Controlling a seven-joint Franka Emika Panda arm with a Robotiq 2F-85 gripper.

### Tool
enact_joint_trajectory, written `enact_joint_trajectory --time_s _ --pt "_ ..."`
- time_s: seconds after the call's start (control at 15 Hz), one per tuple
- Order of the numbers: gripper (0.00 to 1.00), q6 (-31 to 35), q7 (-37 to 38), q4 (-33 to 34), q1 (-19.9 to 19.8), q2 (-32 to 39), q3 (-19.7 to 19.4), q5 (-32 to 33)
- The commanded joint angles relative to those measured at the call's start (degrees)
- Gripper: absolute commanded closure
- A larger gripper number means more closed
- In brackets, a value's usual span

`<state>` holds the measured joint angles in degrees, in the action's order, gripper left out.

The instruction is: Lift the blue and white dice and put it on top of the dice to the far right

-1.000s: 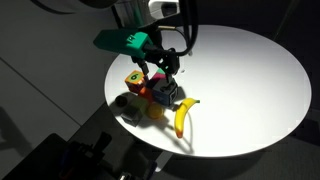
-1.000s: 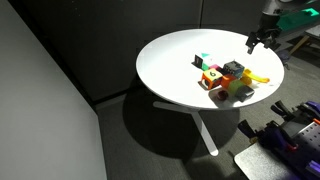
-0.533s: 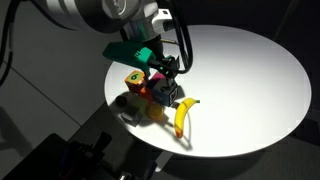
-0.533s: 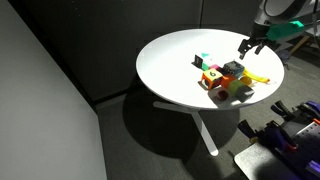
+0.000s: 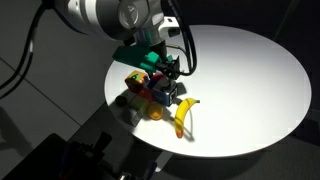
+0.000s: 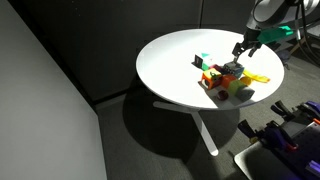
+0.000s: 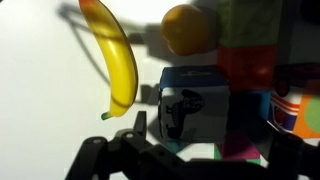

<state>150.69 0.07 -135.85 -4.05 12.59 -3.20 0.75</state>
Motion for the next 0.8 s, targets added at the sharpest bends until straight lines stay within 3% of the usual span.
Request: enact_joint_trajectory --time_s 0.0,0.73 --pt "0.00 -2.52 2.13 4.52 1.03 2.90 -0.98 2.05" --pt "0.00 -10.67 0.59 10.09 0.88 7.01 -0.51 1.42"
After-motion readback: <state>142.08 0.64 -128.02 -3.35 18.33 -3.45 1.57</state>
